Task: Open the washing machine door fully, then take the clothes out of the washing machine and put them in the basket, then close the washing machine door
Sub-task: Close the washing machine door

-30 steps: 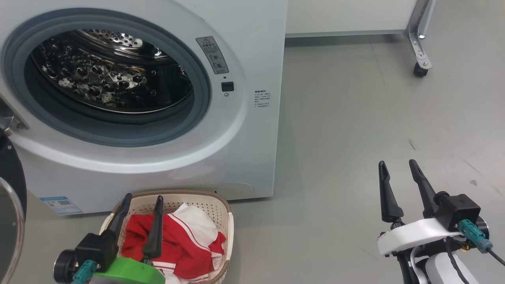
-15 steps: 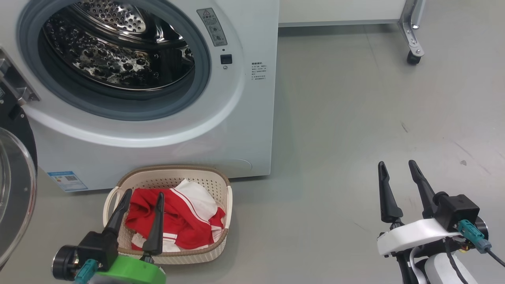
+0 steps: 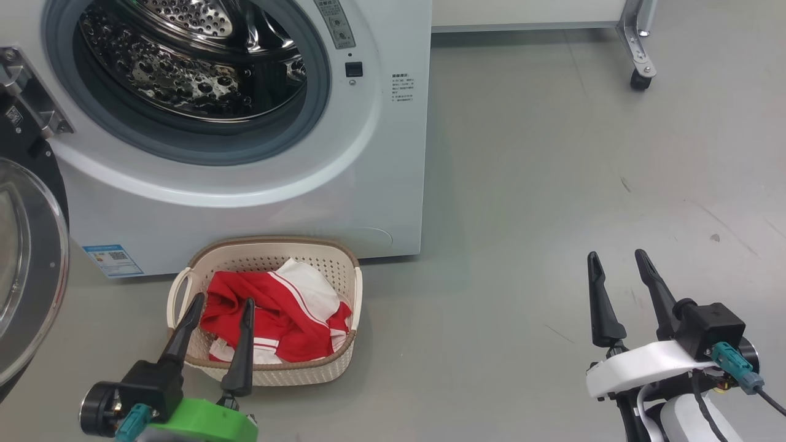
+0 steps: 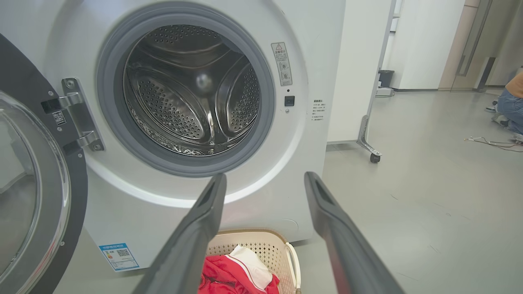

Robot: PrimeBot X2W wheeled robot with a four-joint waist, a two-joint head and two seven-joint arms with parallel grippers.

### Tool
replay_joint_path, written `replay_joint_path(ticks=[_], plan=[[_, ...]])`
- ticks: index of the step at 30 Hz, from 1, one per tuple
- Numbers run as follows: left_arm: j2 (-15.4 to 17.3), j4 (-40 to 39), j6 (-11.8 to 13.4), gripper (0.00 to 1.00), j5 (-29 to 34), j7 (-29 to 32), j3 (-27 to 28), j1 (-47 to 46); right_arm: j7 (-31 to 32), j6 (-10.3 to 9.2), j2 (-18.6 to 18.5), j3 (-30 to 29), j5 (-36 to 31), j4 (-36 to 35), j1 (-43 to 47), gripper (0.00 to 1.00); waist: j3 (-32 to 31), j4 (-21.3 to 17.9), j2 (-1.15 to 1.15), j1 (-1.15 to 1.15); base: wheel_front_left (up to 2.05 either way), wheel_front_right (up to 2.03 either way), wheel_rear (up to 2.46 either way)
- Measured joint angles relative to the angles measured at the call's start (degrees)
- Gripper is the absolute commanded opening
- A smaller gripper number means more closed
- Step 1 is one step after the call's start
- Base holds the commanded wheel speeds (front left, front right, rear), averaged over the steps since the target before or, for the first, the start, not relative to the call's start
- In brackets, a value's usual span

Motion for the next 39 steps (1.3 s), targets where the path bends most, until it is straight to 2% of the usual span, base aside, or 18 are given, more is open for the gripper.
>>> replay_joint_path(ticks=[39], plan=[[0.0, -0.41, 0.01, 1.0, 0.52, 0.0, 0.02, 0.67, 0.0, 0.05, 0.2, 0.53, 0.01, 0.42, 0.0, 1.0, -0.37, 0.05, 0.0, 0.0, -0.07, 0.07, 0.0]])
